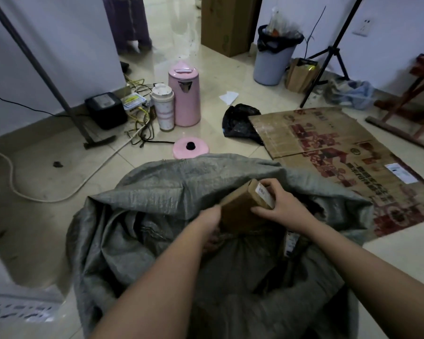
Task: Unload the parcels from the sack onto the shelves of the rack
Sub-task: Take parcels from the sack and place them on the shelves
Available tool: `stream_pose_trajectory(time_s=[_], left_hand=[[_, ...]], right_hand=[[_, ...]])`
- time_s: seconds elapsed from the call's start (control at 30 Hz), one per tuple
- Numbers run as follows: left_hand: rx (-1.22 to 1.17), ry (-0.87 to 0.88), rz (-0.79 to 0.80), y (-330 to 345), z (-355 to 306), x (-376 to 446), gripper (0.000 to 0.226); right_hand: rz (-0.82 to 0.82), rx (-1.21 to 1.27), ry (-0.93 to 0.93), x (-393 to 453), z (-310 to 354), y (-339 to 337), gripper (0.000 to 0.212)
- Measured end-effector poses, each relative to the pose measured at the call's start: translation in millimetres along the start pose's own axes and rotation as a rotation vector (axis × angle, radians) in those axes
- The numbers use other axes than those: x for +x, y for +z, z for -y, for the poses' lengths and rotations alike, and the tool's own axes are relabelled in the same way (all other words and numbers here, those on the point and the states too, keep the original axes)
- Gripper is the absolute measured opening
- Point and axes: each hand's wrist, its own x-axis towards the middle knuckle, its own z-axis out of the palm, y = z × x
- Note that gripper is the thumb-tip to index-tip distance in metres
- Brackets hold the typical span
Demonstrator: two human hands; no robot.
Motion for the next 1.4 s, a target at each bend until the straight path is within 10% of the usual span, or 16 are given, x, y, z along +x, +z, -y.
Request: stream_pose_trajectory(time_s=[0.23,0.47,0.6,0.93,1.4], left_hand=[[-0.275,0.04,0.094,-54.1,-1.7,-31.0,0.066],[-0.796,0.188,0.286,-79.6,26.7,-42.4,0.065],[-0.72,0.319,0.193,-81.3,29.2,-38.7,0.041],[-0.657,0.475,-0.018,-78.2,30.1,-26.5,0.053],[0.294,1.092,-0.585,-77.4,41.3,-22.6,0.066]], right_hand=[[-0.176,0.756,0.049,1.4,42.7,49.4,0.057],[-0.375,-0.278,-0.741,-12.9,54.7,90.9,0.069],[-0.447,-0.405,-0.873,-16.5,55.3,98.8,0.06],[-0.313,0.714,-0.077,-17.4,65.0,96.3,0.036],[-0.087,1.177,0.23,-7.4,90.4,80.2,0.032]])
